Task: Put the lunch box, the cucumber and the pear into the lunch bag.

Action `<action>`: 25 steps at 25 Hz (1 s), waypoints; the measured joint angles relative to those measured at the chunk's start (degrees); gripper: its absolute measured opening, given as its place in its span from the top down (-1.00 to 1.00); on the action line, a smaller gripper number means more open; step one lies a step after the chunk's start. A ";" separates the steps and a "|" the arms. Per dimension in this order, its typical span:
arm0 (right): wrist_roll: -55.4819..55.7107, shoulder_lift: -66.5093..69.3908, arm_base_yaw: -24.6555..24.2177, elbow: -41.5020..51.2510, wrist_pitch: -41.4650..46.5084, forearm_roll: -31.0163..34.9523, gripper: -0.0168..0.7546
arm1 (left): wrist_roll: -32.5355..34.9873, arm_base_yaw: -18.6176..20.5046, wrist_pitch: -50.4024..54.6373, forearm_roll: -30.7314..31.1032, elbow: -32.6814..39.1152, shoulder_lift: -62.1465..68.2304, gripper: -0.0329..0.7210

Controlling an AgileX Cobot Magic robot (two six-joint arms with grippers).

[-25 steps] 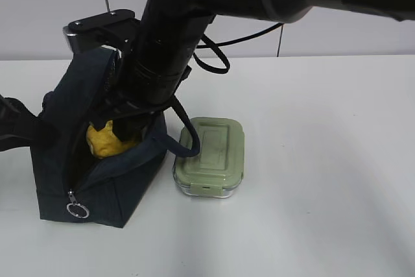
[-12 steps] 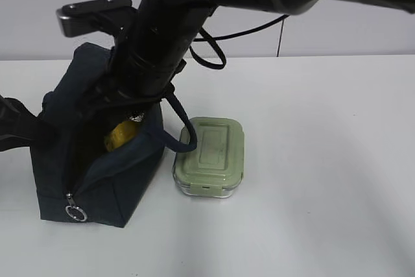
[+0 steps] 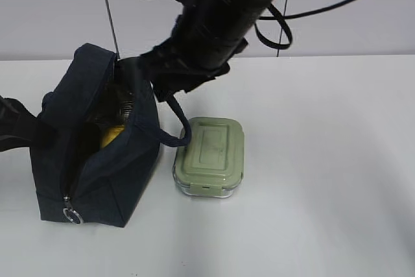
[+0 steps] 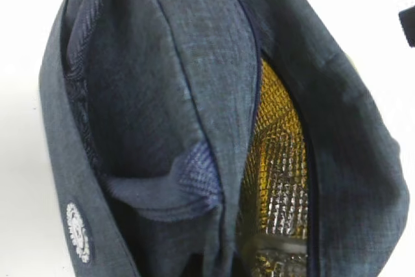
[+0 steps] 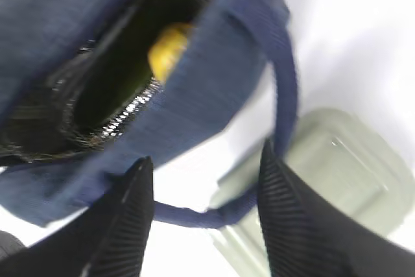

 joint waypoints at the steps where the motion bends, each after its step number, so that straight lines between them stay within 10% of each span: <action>1: 0.09 -0.64 -0.97 2.01 -1.04 0.70 -0.09 | 0.00 0.00 0.00 0.00 0.00 0.00 0.91; 10: -4.05 -7.20 -9.67 22.62 -10.43 11.20 -0.08 | 0.00 0.00 -0.05 0.07 0.00 0.00 0.91; 25: -32.88 -6.79 -26.31 35.70 -9.96 50.57 -0.19 | 0.00 0.00 -0.05 0.07 0.00 0.00 0.91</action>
